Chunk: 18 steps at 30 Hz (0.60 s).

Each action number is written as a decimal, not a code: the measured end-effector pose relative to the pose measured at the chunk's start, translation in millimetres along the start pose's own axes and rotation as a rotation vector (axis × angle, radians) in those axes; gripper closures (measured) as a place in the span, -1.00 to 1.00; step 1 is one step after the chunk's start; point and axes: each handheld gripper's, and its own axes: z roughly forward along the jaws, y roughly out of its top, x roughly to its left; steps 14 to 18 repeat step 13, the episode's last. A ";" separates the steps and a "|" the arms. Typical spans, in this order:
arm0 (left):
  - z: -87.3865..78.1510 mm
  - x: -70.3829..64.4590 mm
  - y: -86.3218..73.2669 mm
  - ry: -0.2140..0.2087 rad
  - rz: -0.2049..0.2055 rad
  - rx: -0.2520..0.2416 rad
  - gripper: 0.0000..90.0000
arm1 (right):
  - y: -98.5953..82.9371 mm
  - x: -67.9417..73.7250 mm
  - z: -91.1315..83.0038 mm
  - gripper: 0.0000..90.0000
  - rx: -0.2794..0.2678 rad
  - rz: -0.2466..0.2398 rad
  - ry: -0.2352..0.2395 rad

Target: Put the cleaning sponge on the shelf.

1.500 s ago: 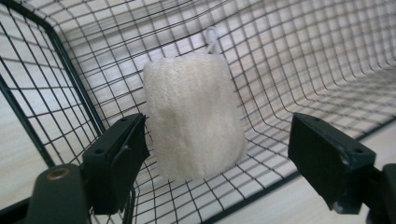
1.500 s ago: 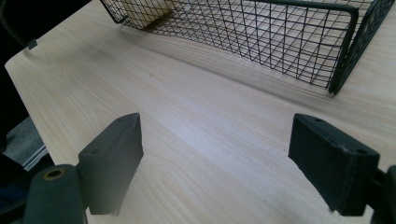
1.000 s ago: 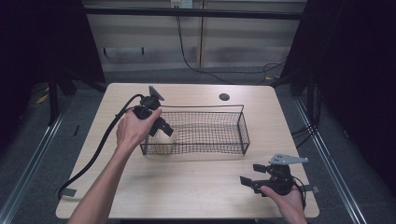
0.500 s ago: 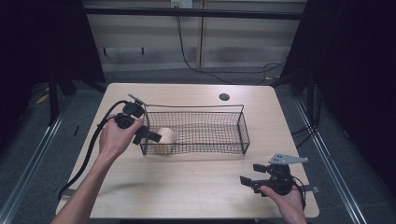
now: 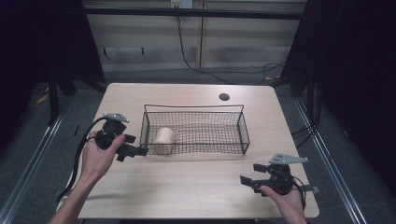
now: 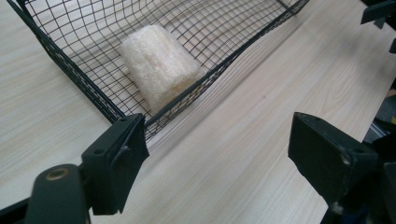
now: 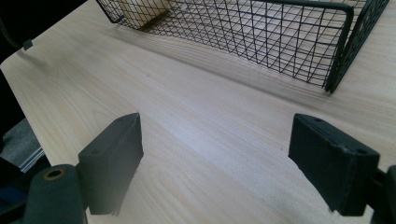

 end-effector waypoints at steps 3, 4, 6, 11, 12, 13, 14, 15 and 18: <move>-1.0 -5.8 -14.6 0.018 0.018 -0.022 -0.56 | -0.2 -0.7 0.1 -0.62 0.001 0.006 -0.004; -0.9 -6.9 -20.4 0.001 0.017 -0.039 -0.56 | 0.0 -0.4 -0.2 -0.62 0.002 0.009 -0.005; -0.1 -9.1 -31.4 0.008 0.026 -0.059 -0.56 | -0.3 -0.1 -0.1 -0.62 0.002 0.007 -0.008; 2.9 -11.0 -50.1 -0.006 0.011 -0.083 -0.56 | -1.0 -1.4 1.0 -0.61 -0.004 0.006 -0.018; 2.7 -12.4 -53.3 0.002 0.018 -0.092 -0.56 | -1.3 -1.3 1.3 -0.61 -0.008 0.005 -0.024; 2.5 -14.0 -54.6 0.012 0.024 -0.089 -0.56 | -1.8 -1.5 2.1 -0.61 -0.001 0.007 -0.034; 2.5 -14.0 -54.6 0.012 0.024 -0.089 -0.56 | -1.8 -1.5 2.1 -0.61 -0.001 0.007 -0.034; 2.5 -14.0 -54.6 0.012 0.024 -0.089 -0.56 | -1.8 -1.5 2.1 -0.61 -0.001 0.007 -0.034; 2.5 -14.0 -54.6 0.012 0.024 -0.089 -0.56 | -1.8 -1.5 2.1 -0.61 -0.001 0.007 -0.034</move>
